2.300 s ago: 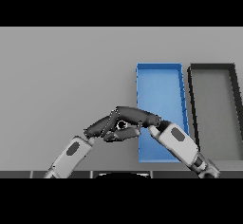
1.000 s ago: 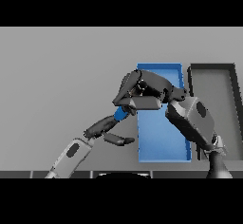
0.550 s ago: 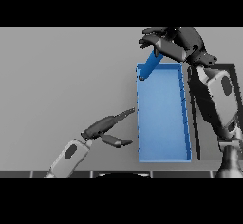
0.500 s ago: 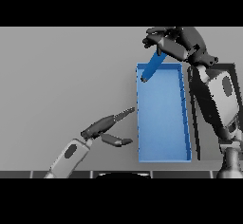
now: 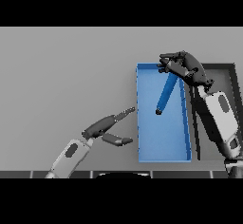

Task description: Pick up the blue pipe and place it into the blue bin.

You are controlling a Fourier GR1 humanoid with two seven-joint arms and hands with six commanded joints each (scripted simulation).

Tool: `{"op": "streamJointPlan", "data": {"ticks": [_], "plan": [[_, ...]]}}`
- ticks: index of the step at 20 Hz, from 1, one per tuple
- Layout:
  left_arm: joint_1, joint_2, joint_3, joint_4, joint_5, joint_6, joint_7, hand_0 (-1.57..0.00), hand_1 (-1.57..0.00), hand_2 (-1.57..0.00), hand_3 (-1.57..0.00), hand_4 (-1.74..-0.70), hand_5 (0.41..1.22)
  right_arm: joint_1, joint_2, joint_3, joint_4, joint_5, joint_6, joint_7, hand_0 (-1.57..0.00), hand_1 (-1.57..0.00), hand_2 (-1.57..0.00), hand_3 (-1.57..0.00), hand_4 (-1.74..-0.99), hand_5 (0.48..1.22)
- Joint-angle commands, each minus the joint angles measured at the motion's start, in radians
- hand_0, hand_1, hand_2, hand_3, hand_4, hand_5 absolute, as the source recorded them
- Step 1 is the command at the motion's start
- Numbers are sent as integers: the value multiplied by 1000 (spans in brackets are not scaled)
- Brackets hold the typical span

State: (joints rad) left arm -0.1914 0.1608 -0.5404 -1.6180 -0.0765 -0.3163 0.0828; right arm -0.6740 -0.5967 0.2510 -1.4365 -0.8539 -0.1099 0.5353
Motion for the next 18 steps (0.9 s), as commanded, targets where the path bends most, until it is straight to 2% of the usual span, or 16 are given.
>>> {"op": "streamJointPlan", "data": {"ticks": [1, 2, 6, 7, 8, 10, 11, 12, 13, 15, 17, 18], "plan": [[3, -3, -9, -2, -9, 3, -1, 1, 1, 1, 1, -883, 464, 15, -5, 16, 6, 8, 0, 13, -1571, -1571, -1571, -1571, -1741, 1120], [-8, -2, 0, -4, -3, 3, 12, 1, 1, 1, 1, -881, 463, 49, -11, 35, -3, 11, -8, 33, -1571, -1571, -1571, -1571, -1741, 1122], [-4, -3, 2, -1, 2, 4, 11, 1, 1, 1, 1, -884, 460, 140, -16, 106, 10, 33, -24, 73, -1571, -1571, -1571, -1571, -1591, 1114], [-11, 4, 10, -5, 7, 1, 21, 1, 1, 1, 1, -885, 457, 137, -35, 151, 28, 16, -36, 74, -1571, -1571, -1571, -1330, -1599, 1110], [-7, -7, -2, -6, -1, 6, 30, 1, 1, 1, 1, -886, 455, 123, -67, 206, 57, -30, -65, 74, -1563, -1459, -1393, -1122, -1547, 1133], [-9, -20, -8, 5, -8, 11, 42, 1, 1, 1, 1, -885, 454, 78, -107, 305, 105, -122, -107, 70, -1045, -933, -891, -718, -1455, 1164], [-10, -4, 4, -2, 0, 6, 20, 1, 1, 1, 1, -885, 453, 55, -122, 356, 116, -158, -127, 71, -836, -746, -712, -574, -1392, 1176], [-7, 1, 4, -2, 1, 3, 15, 1, 1, 1, 1, -886, 454, 55, -146, 378, 118, -184, -124, 74, -668, -597, -570, -459, -1338, 1157], [-5, 0, 3, -4, 1, 3, 15, 1, 1, 1, 1, -888, 453, 49, -151, 394, 121, -188, -119, 75, -534, -477, -456, -367, -1285, 1141], [-4, 4, 5, -4, 2, 3, 17, 1, 1, 1, 1, -891, 452, 19, -172, 465, 126, -158, -80, 56, -342, -305, -291, -234, -1208, 1028], [-14, -4, 8, -9, 11, 4, 27, 1, 1, 1, 1, -895, 453, -27, -195, 537, 143, -87, -47, 19, -218, -195, -186, -150, -1165, 924], [-5, -2, 3, -10, 9, 2, 23, 1, 1, 1, 1, -896, 451, -35, -195, 572, 159, -60, -23, 24, -174, -156, -149, -120, -1149, 887]]}}
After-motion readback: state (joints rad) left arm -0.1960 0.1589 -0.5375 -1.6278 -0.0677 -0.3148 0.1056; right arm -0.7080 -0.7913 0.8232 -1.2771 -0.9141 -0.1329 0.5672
